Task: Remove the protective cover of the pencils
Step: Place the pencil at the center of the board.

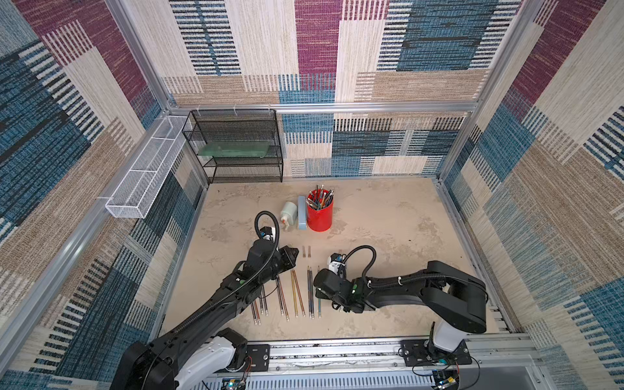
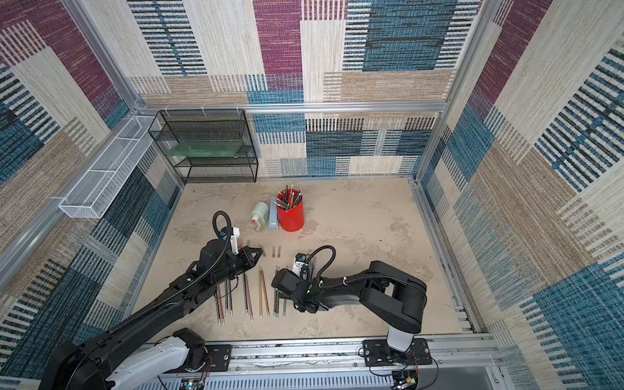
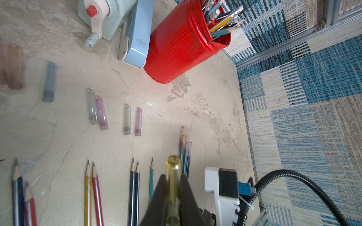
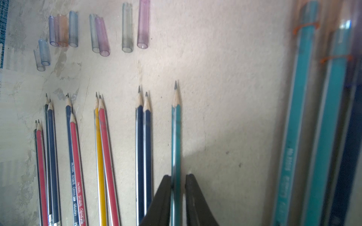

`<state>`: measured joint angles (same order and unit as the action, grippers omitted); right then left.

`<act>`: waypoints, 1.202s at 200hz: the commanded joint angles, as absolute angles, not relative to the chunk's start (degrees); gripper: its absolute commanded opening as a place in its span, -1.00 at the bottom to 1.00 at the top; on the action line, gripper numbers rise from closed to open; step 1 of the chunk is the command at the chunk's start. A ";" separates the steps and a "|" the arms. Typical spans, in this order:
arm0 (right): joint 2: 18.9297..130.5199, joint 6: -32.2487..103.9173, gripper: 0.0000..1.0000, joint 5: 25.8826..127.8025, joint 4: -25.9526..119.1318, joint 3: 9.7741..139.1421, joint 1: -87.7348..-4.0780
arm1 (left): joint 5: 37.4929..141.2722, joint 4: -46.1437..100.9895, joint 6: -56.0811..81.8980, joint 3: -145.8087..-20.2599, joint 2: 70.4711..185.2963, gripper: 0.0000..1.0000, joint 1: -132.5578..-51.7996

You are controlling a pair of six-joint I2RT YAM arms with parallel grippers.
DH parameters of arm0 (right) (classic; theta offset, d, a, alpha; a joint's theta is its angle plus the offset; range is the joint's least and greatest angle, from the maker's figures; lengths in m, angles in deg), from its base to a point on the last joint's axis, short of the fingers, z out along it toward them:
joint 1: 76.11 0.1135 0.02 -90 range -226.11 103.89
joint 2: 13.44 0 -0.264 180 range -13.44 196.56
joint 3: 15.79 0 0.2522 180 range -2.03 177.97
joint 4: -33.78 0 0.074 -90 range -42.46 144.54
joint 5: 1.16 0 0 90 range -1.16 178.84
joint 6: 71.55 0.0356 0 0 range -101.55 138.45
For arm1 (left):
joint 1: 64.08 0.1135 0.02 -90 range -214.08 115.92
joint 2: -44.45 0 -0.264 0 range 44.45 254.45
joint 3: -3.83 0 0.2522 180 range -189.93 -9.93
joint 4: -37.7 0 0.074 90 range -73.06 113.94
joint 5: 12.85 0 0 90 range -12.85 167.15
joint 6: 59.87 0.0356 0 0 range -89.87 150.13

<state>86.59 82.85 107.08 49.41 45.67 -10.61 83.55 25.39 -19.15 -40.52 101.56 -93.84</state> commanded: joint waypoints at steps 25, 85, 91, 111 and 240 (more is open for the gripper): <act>86.37 83.31 -0.61 107.55 54.48 46.39 -10.64 | 86.23 25.65 -16.56 -42.30 103.76 -1.00 -93.91; 85.04 84.03 -0.61 109.47 56.02 46.48 -10.27 | 88.73 26.22 -15.91 -44.63 108.79 -1.00 -94.03; 84.91 83.89 -0.61 109.50 55.91 46.48 -10.20 | 88.95 26.31 -15.82 -44.88 109.22 -1.00 -94.01; 84.62 83.52 -0.60 109.61 55.59 46.48 -10.20 | 89.85 26.36 -15.51 -45.91 111.07 -1.00 -94.17; 72.66 86.58 -0.37 118.45 60.99 41.05 -11.22 | 95.96 22.54 -10.61 -58.41 129.95 -1.00 -98.68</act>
<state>75.05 83.81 114.91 59.31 43.22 -10.61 94.02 25.20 -13.64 -54.77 125.82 -97.47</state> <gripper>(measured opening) 0.301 0.135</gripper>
